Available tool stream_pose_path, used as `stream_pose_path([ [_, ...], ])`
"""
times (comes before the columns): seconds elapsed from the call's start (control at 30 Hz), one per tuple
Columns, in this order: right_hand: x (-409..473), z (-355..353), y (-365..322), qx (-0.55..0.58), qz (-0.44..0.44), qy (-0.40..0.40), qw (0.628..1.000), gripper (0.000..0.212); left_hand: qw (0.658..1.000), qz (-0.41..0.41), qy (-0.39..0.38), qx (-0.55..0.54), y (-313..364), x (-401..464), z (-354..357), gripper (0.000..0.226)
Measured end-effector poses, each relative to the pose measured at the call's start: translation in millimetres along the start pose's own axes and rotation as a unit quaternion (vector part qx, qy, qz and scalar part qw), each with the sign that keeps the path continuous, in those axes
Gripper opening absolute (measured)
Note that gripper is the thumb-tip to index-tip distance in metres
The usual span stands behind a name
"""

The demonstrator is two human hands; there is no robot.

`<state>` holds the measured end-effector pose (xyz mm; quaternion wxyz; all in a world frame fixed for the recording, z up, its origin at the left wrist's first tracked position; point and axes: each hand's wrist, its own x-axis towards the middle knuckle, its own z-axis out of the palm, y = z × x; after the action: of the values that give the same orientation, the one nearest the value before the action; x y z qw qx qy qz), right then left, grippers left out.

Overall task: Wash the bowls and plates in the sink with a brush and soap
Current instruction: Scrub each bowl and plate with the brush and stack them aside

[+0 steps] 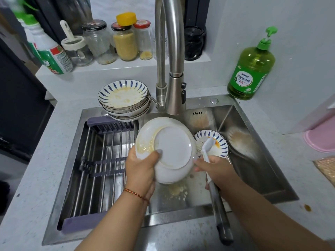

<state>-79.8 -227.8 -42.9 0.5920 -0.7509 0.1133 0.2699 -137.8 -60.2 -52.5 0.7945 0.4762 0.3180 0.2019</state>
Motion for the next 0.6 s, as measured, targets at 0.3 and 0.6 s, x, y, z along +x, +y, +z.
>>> stream_pose_path([
  [0.3, 1.4, -13.5, -13.9, 0.001, -0.02, -0.04, 0.999, 0.033, 0.993, -0.066, -0.095, -0.002, -6.9, -0.9, -11.6, 0.053],
  [0.6, 9.5, -26.1, -41.4, -0.272, -0.148, -0.103, 0.945, 0.047, 0.874, -0.043, -0.284, 0.391, 44.4, 30.5, -0.7, 0.057],
])
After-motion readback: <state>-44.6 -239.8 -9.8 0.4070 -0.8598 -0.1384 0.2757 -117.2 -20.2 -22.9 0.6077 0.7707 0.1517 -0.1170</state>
